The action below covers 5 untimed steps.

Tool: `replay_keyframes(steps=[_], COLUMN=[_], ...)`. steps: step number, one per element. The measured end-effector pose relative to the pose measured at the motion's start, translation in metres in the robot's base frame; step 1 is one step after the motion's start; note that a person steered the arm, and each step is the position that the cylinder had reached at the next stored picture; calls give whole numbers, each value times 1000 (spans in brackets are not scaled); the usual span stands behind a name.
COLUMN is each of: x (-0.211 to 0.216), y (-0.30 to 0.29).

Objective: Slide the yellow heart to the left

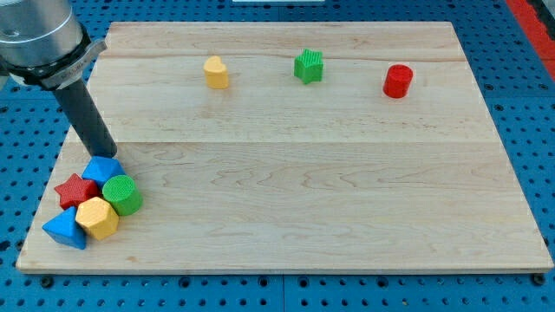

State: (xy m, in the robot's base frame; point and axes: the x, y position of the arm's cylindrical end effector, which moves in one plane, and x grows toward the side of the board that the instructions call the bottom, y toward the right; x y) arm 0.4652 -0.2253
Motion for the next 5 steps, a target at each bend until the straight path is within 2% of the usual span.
replay_keyframes(steps=[1, 2, 3, 5], x=[-11, -38, -46, -63], y=[1, 88, 192, 203])
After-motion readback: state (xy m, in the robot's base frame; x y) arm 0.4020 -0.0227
